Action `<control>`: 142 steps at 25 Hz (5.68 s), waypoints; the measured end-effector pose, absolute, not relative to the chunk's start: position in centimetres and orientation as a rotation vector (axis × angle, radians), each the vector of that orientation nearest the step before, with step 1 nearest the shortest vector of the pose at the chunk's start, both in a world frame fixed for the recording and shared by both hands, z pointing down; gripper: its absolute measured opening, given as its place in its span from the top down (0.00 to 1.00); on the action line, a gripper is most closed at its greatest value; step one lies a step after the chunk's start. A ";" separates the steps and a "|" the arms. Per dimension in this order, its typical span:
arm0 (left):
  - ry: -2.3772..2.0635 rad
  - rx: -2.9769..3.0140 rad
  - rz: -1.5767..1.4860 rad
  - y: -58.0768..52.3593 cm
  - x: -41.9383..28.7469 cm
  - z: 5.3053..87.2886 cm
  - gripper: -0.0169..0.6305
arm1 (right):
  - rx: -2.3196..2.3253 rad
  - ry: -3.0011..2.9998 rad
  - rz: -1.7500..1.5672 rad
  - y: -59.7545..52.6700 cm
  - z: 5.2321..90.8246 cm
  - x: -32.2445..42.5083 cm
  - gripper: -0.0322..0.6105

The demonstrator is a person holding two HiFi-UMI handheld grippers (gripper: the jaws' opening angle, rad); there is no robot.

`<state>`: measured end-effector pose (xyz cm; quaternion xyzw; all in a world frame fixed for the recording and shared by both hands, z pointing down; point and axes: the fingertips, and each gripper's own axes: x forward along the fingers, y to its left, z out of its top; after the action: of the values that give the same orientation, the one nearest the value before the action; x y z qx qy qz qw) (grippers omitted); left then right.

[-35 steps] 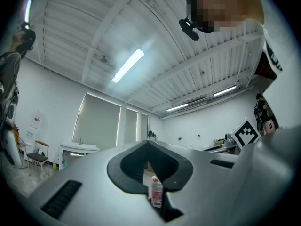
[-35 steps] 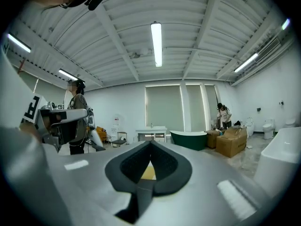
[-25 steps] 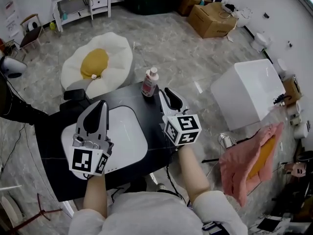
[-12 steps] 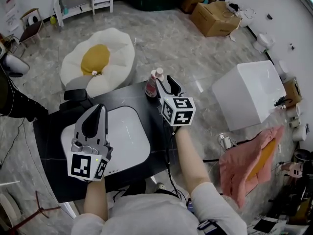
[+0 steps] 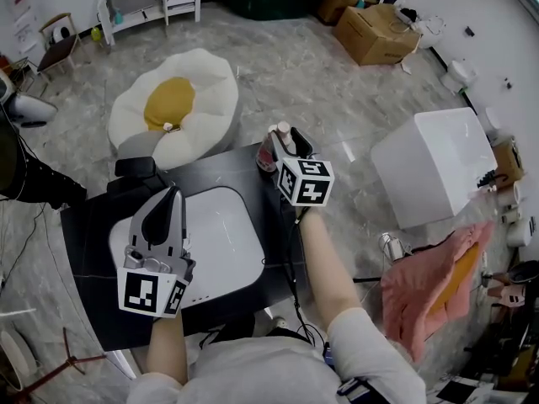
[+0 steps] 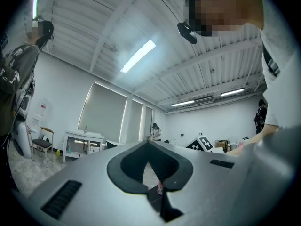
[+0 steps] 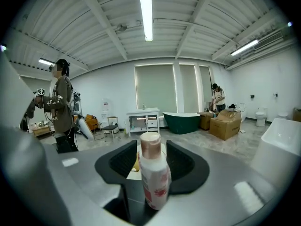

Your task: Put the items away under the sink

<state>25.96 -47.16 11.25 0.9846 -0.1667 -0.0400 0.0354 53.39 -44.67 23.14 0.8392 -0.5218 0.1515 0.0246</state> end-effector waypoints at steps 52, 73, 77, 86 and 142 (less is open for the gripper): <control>-0.765 3.094 -0.305 -27.4 19.3 3.8 0.97 | 2.430 -2.129 0.058 -20.7 9.1 37.3 0.73; -1.100 3.071 -0.311 -13.9 10.6 2.6 0.97 | 2.196 -2.427 -0.013 -10.1 7.2 28.2 0.74; -1.192 3.041 -0.317 -13.9 7.6 2.2 0.97 | 2.129 -2.483 -0.008 -10.5 7.4 25.3 0.74; -1.321 2.994 -0.300 -13.2 -0.4 1.7 0.97 | 2.040 -2.574 0.006 -10.6 7.4 17.6 0.74; -1.567 2.692 -0.143 -9.0 -18.0 17.2 0.97 | 1.657 -2.710 0.230 -8.9 23.9 -2.2 0.74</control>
<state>-17.99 -8.97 17.20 0.8633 -0.5025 -0.0459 0.0120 -2.17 -8.92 23.86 0.5201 -0.8508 0.0721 -0.0215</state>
